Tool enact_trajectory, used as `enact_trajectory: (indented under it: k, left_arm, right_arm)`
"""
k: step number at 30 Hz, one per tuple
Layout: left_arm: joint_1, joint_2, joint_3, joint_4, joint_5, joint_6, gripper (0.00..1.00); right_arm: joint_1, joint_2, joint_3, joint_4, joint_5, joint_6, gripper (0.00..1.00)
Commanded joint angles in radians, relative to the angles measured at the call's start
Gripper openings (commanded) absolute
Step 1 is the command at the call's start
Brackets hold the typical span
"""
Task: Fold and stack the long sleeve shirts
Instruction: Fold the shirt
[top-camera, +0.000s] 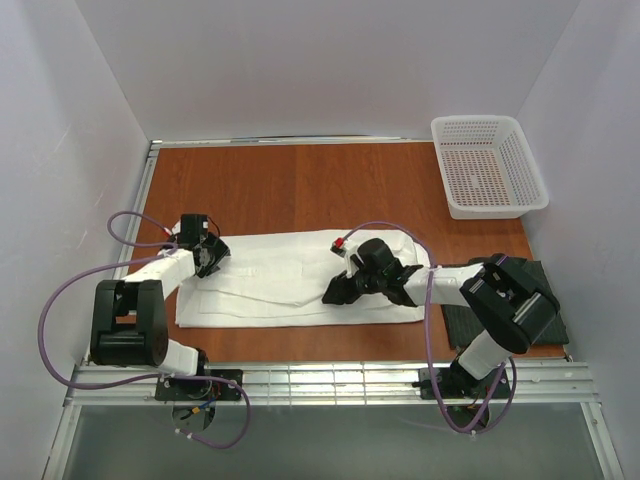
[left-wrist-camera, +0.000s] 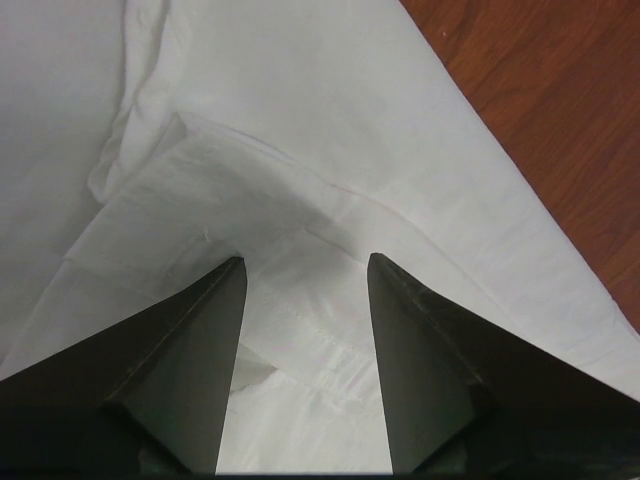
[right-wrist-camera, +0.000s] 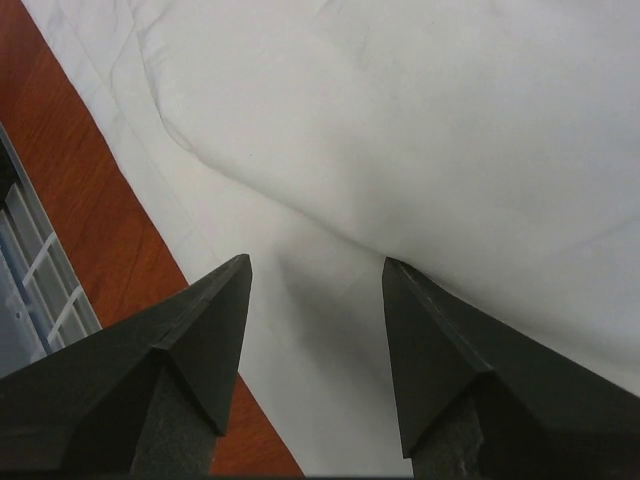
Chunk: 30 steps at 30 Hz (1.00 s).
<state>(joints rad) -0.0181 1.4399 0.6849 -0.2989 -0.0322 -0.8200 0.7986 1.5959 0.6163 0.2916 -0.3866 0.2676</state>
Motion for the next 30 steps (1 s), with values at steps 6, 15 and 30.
enact_trajectory:
  k: [6,15,30]
  left_arm:
    - [0.061,-0.051,0.027,-0.022,-0.02,0.011,0.53]
    - [-0.221,-0.272,0.096,-0.042,0.094,0.11,0.58]
    - [-0.655,-0.138,-0.076,0.176,0.212,0.007,0.12]
  right_arm:
    - [-0.108,-0.168,-0.121,0.09,-0.051,0.045,0.51]
    - [-0.153,-0.222,-0.056,0.092,-0.121,0.096,0.5]
    - [-0.151,0.039,0.011,0.334,-0.187,0.222,0.41]
